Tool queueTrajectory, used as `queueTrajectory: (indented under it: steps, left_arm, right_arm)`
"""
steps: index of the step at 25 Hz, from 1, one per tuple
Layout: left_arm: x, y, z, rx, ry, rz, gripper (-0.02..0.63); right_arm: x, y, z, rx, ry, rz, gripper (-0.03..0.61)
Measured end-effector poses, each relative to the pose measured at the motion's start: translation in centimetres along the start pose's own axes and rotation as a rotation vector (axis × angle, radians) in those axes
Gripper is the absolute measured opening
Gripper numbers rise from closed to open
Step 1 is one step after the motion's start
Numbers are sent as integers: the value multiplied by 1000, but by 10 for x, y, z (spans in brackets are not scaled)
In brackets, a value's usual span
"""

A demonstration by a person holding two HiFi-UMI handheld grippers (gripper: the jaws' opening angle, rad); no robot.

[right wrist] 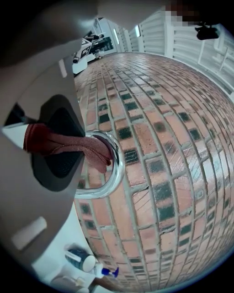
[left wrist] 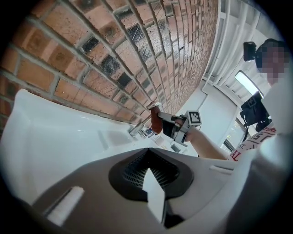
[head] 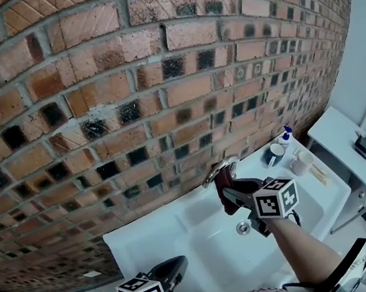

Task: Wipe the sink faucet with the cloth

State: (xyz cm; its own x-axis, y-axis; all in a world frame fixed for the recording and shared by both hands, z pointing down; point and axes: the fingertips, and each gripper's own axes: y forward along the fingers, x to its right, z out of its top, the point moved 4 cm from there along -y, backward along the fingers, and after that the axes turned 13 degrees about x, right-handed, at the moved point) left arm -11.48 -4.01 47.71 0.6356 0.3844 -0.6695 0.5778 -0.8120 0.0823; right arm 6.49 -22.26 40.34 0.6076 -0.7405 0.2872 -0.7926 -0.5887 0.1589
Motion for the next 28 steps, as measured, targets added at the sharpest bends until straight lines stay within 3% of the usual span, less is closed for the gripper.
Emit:
queueTrajectory:
  steps: [6, 13, 19, 28]
  left_arm:
    - [-1, 4, -3, -21, 15, 14, 5]
    - [1, 10, -16, -68, 8, 29, 5]
    - [6, 14, -21, -87, 8, 28, 5]
    - [3, 20, -20, -93, 9, 21, 5]
  right_arm:
    - [-34, -46, -44, 119, 315, 231, 92]
    - [-67, -61, -110, 106, 515, 323, 87]
    - [-85, -61, -116, 140, 569, 369, 87]
    - [-90, -57, -128, 103, 583, 380, 86]
